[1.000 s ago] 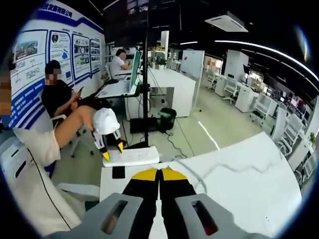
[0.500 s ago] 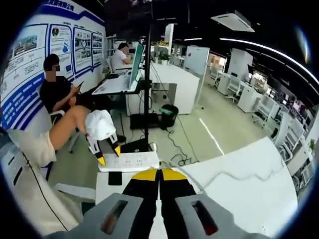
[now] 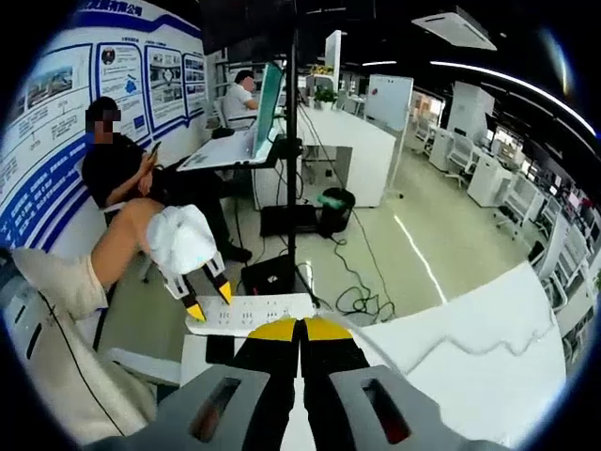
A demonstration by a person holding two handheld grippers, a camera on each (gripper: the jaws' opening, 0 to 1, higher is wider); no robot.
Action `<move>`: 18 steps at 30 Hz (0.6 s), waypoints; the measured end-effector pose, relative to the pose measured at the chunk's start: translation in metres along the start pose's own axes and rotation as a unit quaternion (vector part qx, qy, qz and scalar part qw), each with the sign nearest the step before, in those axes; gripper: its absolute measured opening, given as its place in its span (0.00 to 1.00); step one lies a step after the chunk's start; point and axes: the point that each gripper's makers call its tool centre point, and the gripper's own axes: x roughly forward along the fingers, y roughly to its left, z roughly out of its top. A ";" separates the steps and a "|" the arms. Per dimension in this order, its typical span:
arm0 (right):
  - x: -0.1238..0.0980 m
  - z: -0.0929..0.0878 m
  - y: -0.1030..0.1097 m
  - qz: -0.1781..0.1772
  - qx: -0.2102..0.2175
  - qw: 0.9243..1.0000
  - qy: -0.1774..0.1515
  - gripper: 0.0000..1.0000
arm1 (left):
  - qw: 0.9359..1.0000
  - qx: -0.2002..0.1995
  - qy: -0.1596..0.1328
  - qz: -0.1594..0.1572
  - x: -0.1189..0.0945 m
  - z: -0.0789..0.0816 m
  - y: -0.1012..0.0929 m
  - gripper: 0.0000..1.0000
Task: Pick up the power strip scattered on the table, fix it on the side mounting bracket of the table, and press the switch
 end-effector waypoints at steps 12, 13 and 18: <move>0.029 0.010 0.003 0.022 -0.004 1.000 0.018 0.00 | 1.000 -0.001 0.015 0.002 -0.001 -0.001 -0.005 0.37; 0.032 0.010 0.003 0.023 -0.005 1.000 0.020 0.00 | 1.000 -0.002 0.017 0.002 -0.001 -0.002 -0.005 0.37; 0.049 0.013 0.003 0.033 -0.005 0.999 0.029 0.00 | 1.000 -0.001 0.027 0.004 0.000 -0.003 -0.005 0.37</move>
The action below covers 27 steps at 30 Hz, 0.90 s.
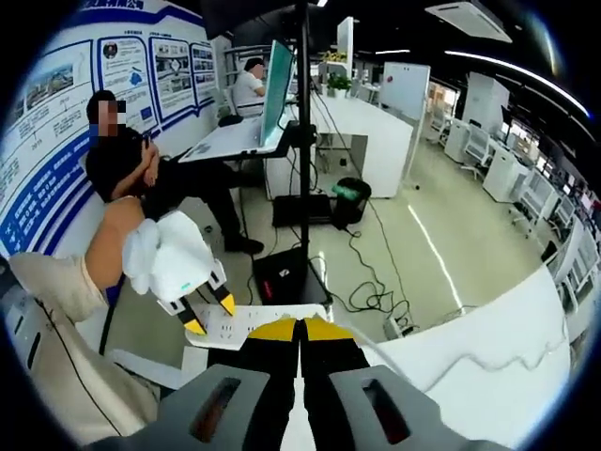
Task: Pick up the power strip scattered on the table, fix it on the side mounting bracket of the table, and press the switch
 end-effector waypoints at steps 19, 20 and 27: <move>0.061 -0.017 0.005 0.039 0.006 0.998 0.052 0.00 | 1.000 0.005 0.016 0.000 0.003 0.001 -0.002 0.37; 0.062 -0.018 0.004 0.039 0.006 0.998 0.054 0.00 | 1.000 0.005 0.016 0.000 0.003 0.002 -0.002 0.37; 0.077 -0.024 0.002 0.045 0.007 0.996 0.073 0.00 | 1.000 0.002 0.011 0.000 0.003 0.002 -0.001 0.37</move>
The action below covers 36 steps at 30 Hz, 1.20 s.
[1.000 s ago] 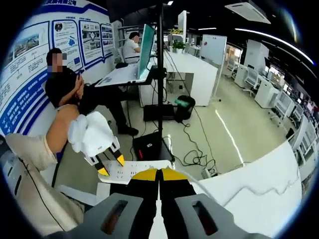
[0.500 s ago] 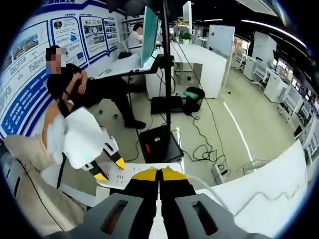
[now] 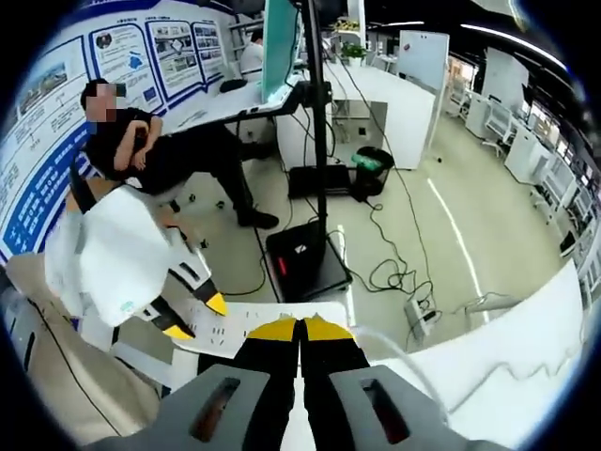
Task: Pick up the power strip scattered on the table, fix it on the side mounting bracket of the table, and press the switch
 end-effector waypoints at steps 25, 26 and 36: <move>0.059 -0.033 -0.007 0.013 -0.001 0.996 0.085 0.00 | 1.000 0.001 0.003 0.000 -0.001 0.001 0.000 0.37; 0.061 -0.035 -0.008 0.011 0.000 0.996 0.088 0.00 | 1.000 0.002 0.004 0.001 -0.001 0.001 0.000 0.37; 0.070 -0.043 -0.012 0.000 0.006 0.995 0.104 0.00 | 1.000 0.002 0.000 0.000 -0.002 0.001 0.000 0.37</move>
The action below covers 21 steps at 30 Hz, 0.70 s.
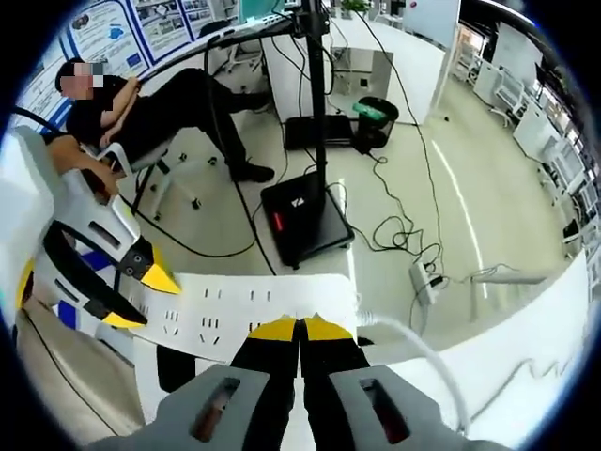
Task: Pick up the power strip scattered on the table, fix it on the side mounting bracket of the table, and press the switch
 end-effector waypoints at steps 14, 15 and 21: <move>0.008 -0.005 0.000 -0.006 0.025 1.000 0.016 0.00 | 1.000 0.000 0.006 0.002 0.001 0.000 0.000 0.37; 0.009 -0.005 0.000 -0.008 0.027 0.999 0.018 0.00 | 1.000 0.000 0.005 0.002 0.001 0.000 -0.001 0.37; 0.010 -0.007 0.000 -0.014 0.045 0.998 0.030 0.00 | 1.000 -0.001 0.001 0.002 0.001 0.000 -0.001 0.37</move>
